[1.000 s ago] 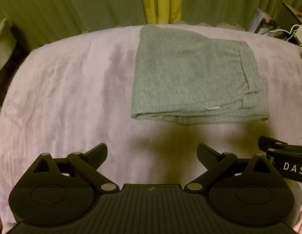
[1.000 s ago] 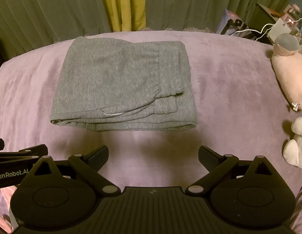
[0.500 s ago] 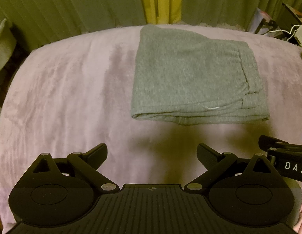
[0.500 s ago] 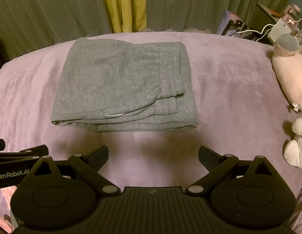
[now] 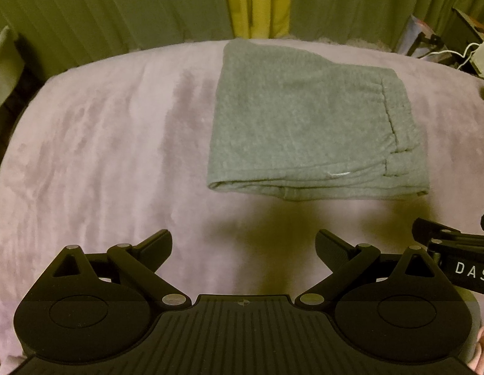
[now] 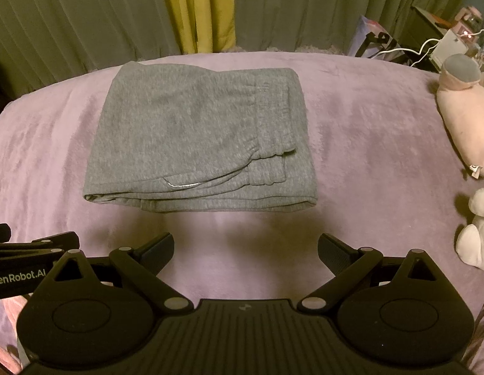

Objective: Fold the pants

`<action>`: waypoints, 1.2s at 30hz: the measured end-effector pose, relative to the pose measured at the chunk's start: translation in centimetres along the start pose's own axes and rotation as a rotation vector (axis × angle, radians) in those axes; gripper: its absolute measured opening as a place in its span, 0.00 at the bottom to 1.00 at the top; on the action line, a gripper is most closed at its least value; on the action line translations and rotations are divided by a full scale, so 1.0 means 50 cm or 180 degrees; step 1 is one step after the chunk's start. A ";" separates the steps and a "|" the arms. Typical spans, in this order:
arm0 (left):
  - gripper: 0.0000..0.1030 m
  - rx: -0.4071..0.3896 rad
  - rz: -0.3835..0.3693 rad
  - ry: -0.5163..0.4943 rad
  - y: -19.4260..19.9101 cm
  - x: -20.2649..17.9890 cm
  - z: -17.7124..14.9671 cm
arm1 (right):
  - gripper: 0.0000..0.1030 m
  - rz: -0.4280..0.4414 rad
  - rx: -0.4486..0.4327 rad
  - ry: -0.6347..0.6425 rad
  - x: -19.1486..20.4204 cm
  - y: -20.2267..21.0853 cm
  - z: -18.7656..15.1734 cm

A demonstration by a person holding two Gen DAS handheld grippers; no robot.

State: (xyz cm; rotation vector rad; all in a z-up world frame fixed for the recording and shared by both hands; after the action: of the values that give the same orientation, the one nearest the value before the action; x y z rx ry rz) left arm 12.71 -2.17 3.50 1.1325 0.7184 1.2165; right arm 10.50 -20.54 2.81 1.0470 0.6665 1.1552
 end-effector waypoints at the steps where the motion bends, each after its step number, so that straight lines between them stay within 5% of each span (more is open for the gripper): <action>1: 0.98 0.0005 0.0003 -0.0006 -0.001 -0.001 0.001 | 0.96 0.0001 0.0004 -0.0001 0.000 0.000 0.000; 36: 0.98 -0.0073 -0.0025 0.0019 0.000 0.002 0.000 | 0.96 0.0024 -0.0072 0.0085 0.007 0.008 -0.002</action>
State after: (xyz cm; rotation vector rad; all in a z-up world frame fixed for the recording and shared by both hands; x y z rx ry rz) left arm 12.74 -2.07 3.51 1.1066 0.7112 1.2191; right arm 10.34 -20.15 3.19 1.0174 0.6694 1.1824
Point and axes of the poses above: each gripper's, at about its wrist camera, not at the fingertips, and y roughly against the way its jaws point, x to its left, z to its top, the point moved 2 cm from there along -y, roughly the way its jaws point, and after that the axes turned 11 degrees about -y, right-handed, at the moved point
